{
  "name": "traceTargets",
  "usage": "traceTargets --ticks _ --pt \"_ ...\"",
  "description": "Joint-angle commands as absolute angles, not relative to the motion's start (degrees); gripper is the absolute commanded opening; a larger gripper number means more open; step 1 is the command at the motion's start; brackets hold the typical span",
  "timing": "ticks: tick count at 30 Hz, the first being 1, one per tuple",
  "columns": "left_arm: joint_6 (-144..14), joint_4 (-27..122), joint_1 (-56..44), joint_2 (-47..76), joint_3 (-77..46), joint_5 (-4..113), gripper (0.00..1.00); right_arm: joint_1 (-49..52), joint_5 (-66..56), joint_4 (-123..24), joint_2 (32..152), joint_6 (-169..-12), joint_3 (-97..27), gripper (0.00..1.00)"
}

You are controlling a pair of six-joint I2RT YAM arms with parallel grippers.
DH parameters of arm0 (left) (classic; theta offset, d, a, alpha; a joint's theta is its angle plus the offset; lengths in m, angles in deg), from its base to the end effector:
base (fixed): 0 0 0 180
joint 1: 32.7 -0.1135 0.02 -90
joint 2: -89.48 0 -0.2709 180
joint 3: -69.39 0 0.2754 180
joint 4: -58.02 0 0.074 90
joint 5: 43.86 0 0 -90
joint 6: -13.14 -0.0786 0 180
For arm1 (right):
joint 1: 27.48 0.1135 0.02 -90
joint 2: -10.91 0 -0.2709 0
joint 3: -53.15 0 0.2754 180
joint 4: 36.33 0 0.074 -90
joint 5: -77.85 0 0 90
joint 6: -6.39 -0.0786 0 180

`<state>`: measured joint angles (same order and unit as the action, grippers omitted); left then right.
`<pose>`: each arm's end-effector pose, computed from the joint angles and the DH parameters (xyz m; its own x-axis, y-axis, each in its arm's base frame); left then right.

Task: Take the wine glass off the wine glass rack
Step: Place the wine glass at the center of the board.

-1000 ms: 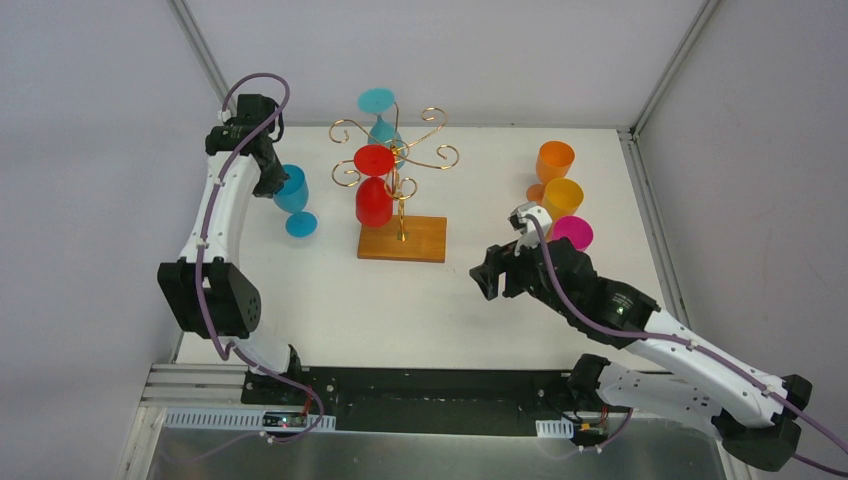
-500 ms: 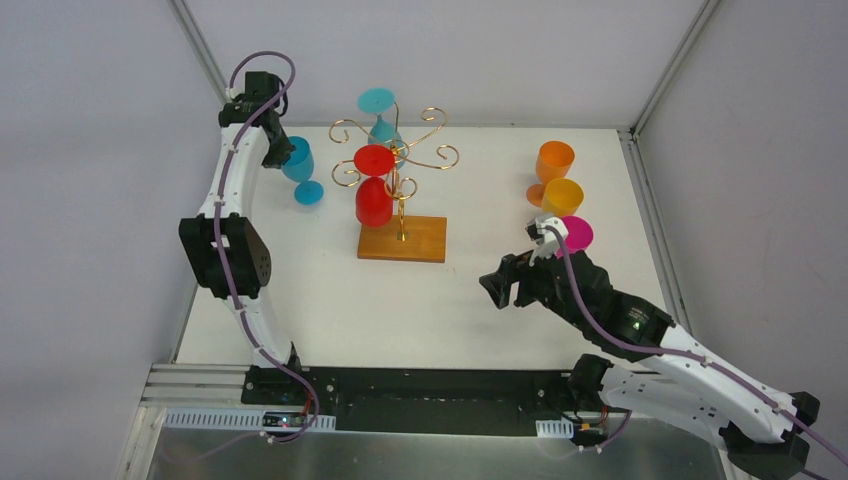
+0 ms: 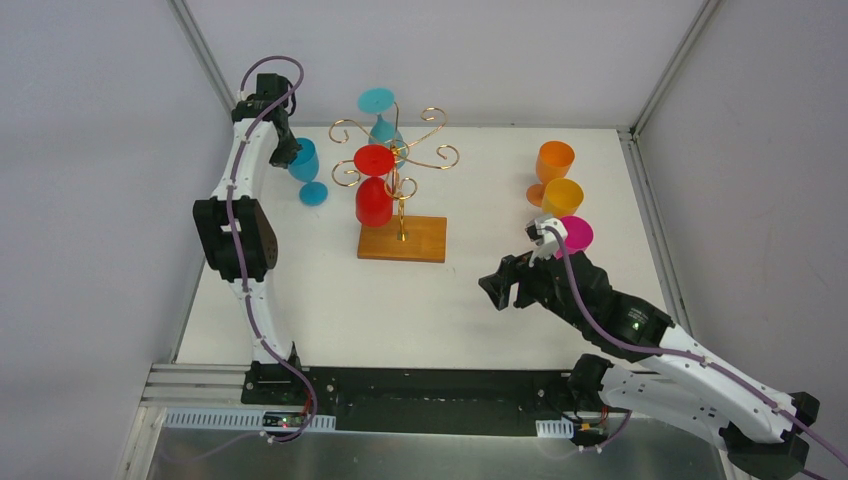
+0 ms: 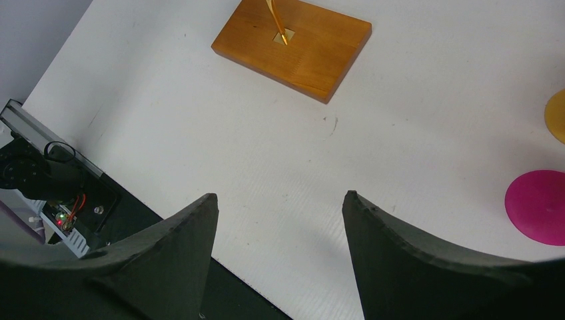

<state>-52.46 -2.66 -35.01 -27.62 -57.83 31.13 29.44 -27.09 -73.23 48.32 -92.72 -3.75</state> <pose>0.5085 0.0409 0.2873 -0.6187 -0.4243 -0.6612 -0.5039 0.8600 -0.0803 0.1302 0.1628 0.3251 -0.2682 -0.1314 -0.9544 -0.6409 0.7639 0.0749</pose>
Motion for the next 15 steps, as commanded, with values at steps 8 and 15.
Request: traceTargets --ticks 8,15 --pt "-51.71 -0.05 -35.12 -28.72 -58.69 32.06 0.1 29.29 -26.68 -72.95 48.97 -94.14 -3.9 0.77" --pt "-53.19 0.69 -35.09 -28.13 -57.53 33.46 0.26 29.26 -26.28 -73.26 49.34 -94.43 -4.05 0.77"
